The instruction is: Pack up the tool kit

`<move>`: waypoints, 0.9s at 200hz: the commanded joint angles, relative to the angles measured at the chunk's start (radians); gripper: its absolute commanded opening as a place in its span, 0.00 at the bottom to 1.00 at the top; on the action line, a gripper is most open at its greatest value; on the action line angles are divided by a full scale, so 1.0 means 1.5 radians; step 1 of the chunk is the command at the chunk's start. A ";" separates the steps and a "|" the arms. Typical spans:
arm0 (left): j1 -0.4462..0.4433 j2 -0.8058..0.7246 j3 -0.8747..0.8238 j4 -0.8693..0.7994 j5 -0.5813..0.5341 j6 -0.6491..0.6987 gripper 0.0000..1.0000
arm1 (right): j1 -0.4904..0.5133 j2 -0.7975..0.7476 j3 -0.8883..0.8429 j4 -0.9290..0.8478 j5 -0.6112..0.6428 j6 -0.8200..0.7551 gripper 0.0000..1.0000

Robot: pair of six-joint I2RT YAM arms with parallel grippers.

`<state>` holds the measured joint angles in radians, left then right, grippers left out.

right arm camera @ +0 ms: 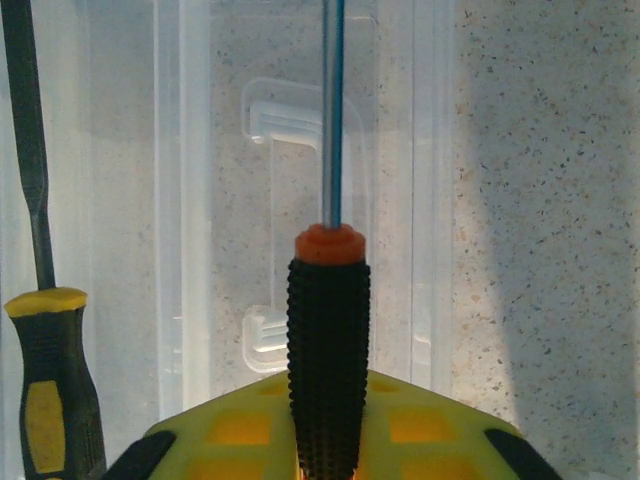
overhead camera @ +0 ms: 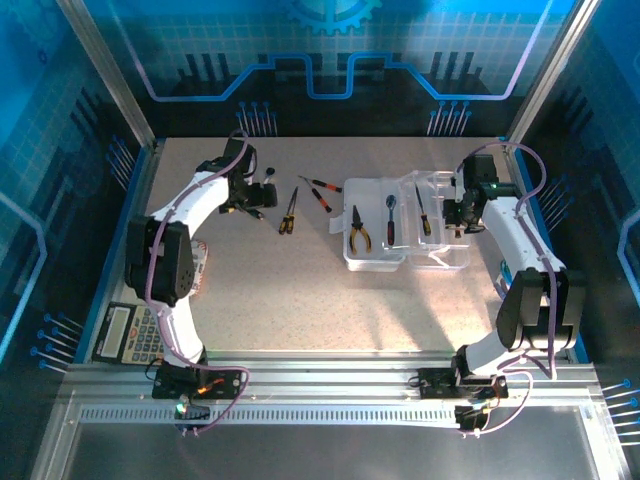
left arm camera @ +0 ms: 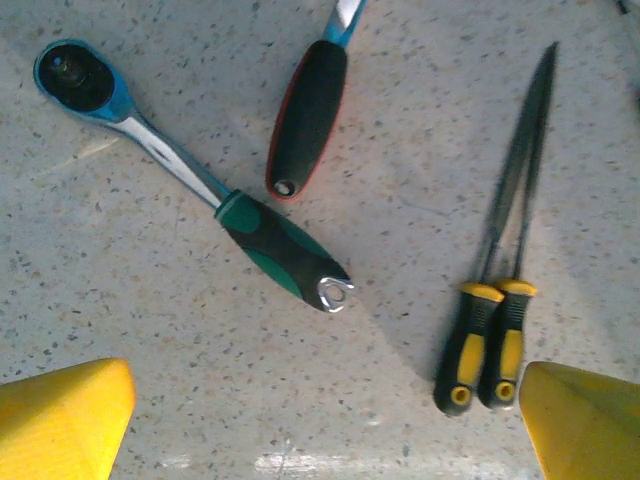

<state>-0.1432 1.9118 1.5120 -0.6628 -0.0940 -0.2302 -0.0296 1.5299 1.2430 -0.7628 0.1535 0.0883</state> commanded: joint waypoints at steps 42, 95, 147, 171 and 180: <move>0.012 0.098 0.112 -0.056 -0.012 0.025 0.99 | -0.008 -0.012 0.000 -0.004 -0.004 -0.005 0.36; 0.076 0.129 0.110 -0.034 -0.002 -0.045 0.99 | 0.005 -0.046 0.009 -0.016 -0.011 -0.011 0.52; 0.131 0.133 0.084 0.009 0.039 -0.082 0.99 | 0.031 -0.059 0.018 -0.013 -0.029 -0.014 0.68; 0.132 0.163 0.118 -0.004 0.021 -0.078 0.99 | 0.044 -0.056 0.018 -0.010 -0.031 -0.015 0.74; 0.133 0.175 0.134 -0.011 0.018 -0.077 0.99 | 0.047 -0.056 0.017 -0.010 -0.032 -0.016 0.77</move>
<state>0.0654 2.1246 1.6535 -0.6628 -0.0738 -0.3321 0.0170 1.4582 1.2457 -0.7628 0.1226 0.0689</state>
